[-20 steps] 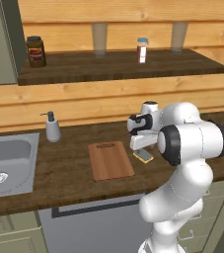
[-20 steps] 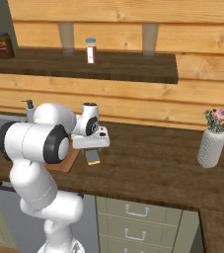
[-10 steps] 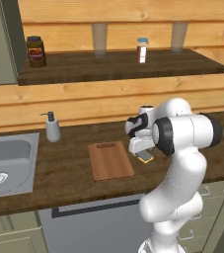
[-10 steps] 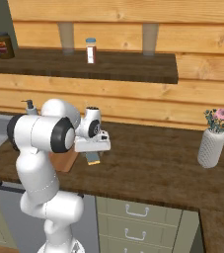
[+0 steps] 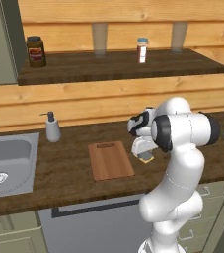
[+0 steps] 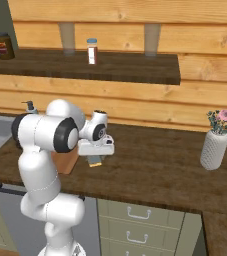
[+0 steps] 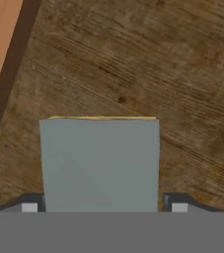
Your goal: Pick up the sponge from the counter and clean the cutting board by briefly scrubbing or pressing down on the cutting board. Once finished, release the sponge.
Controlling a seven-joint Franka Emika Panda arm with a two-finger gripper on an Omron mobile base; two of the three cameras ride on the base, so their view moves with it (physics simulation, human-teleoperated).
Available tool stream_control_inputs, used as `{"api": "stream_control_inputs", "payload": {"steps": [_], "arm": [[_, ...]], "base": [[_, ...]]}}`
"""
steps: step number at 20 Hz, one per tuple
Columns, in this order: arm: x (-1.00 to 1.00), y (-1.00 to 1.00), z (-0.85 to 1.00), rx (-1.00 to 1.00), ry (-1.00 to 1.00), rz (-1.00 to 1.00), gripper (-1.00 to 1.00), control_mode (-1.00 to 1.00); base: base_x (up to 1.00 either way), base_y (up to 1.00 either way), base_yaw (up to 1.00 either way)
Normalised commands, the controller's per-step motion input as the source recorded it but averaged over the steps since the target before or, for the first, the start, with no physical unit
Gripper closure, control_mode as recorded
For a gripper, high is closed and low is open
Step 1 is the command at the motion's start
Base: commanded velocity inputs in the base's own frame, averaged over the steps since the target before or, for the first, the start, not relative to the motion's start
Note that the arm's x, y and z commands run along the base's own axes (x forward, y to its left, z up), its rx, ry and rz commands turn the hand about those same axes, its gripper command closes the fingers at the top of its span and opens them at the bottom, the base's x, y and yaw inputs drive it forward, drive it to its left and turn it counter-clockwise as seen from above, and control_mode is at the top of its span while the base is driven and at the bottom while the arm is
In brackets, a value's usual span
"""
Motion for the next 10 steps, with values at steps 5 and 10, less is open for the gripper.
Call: {"api": "stream_control_inputs", "payload": {"steps": [5, 10], "arm": [[0.00, 0.01, -0.02, 0.08, -0.02, 0.05, 1.00, -1.00], [-0.02, 0.05, 0.00, 0.04, -0.07, 0.05, 1.00, -1.00]], "base": [[0.00, 0.00, 0.00], [0.00, 0.00, 0.00]]}}
